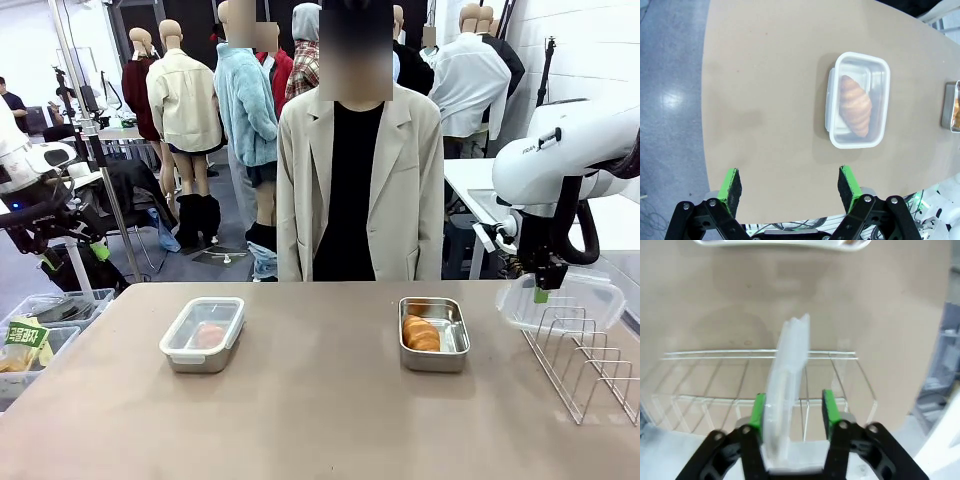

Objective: Place the bread in airtight containers.
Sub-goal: Pick up one Airtight Container lid and hand it to the human, then release when the human grabs the Airtight Container lid.

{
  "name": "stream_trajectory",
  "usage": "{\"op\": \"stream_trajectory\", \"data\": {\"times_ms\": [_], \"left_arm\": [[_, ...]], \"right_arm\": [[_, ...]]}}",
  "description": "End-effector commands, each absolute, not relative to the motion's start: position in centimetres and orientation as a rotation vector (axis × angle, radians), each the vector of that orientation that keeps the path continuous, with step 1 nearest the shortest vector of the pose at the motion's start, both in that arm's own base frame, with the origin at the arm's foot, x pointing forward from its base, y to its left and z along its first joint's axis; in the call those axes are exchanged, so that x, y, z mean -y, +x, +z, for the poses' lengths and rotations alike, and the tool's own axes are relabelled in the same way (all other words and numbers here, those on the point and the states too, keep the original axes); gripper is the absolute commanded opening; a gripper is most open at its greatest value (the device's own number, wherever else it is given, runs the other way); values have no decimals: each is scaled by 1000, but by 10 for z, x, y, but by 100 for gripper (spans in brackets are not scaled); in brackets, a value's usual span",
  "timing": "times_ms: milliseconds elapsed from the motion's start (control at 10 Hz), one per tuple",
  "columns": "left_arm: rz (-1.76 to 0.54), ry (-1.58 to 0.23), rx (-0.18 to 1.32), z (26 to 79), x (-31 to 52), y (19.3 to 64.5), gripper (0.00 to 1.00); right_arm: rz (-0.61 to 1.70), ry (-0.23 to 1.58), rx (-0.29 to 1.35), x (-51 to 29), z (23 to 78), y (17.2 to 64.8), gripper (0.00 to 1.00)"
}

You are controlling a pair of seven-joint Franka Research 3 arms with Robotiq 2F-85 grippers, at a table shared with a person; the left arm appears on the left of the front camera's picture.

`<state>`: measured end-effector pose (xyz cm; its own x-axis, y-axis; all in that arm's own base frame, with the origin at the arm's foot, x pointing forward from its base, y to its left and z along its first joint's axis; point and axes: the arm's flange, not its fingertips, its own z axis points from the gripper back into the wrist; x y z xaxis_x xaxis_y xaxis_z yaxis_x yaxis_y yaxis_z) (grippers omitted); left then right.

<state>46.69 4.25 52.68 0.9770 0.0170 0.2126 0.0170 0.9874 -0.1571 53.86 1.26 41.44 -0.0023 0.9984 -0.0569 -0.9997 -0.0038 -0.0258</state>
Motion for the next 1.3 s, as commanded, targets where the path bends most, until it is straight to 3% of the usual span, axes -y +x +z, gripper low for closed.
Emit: {"op": "stream_trajectory", "data": {"times_ms": [0, 400, 800, 1000, 1200], "left_arm": [[1, -143, 215, 529, -44, 467, 100], [1, -143, 215, 529, -44, 467, 100], [1, -143, 215, 529, -44, 467, 100], [1, -143, 215, 529, -44, 467, 100], [1, -143, 215, 529, -44, 467, 100]], "right_arm": [[1582, -72, -35, -9, 414, 536, 0], [1611, -87, -16, -9, 429, 530, 0], [1673, -282, 127, -16, 511, 493, 0], [1740, -412, 262, -28, 573, 477, 0], [1803, -494, 519, -56, 617, 483, 0]]}}
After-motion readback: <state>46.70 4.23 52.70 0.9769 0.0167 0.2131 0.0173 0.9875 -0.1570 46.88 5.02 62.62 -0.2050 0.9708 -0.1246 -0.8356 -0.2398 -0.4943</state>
